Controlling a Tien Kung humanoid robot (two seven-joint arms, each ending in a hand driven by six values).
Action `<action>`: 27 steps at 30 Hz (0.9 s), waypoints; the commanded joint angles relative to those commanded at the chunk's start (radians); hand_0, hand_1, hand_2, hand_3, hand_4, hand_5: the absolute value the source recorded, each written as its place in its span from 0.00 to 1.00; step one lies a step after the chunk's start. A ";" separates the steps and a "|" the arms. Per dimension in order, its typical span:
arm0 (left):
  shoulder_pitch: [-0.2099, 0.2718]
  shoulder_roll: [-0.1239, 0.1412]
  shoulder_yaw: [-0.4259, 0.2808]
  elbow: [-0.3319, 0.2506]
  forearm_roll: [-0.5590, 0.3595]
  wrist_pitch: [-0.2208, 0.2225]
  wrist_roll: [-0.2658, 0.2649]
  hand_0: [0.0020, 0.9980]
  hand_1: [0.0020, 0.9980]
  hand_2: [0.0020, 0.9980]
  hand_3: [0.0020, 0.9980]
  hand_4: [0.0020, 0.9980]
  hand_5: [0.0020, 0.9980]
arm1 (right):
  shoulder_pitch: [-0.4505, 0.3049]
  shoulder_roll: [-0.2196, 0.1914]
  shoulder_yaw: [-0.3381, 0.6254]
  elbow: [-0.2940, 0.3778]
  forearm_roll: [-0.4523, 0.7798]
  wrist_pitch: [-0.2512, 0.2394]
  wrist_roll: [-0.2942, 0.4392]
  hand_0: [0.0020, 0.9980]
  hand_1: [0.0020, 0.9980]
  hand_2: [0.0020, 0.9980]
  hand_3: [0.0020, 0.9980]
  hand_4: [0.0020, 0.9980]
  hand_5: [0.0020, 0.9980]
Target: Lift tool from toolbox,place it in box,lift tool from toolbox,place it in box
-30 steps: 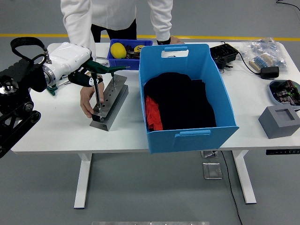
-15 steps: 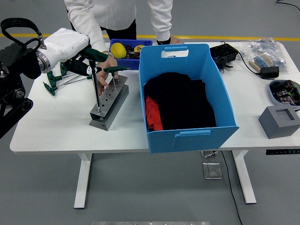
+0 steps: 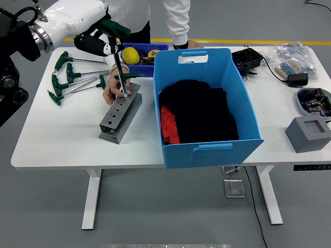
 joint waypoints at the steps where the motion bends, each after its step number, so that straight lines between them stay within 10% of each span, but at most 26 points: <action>1: -0.010 -0.010 0.003 -0.005 -0.009 0.004 -0.003 0.06 0.00 0.00 0.07 0.66 0.34 | 0.000 0.000 0.000 0.000 -0.002 0.001 0.000 0.62 0.61 0.68 0.55 0.80 0.64; 16: -0.155 -0.273 0.260 0.141 -0.093 0.122 -0.099 0.06 0.00 0.00 0.07 0.66 0.34 | 0.005 -0.001 -0.012 0.000 -0.019 0.008 -0.006 0.62 0.60 0.68 0.56 0.80 0.64; 27: -0.181 -0.363 0.373 0.332 -0.062 0.160 -0.150 0.06 0.00 0.00 0.07 0.66 0.34 | 0.014 -0.007 -0.041 0.000 0.009 0.007 -0.002 0.62 0.61 0.68 0.56 0.81 0.64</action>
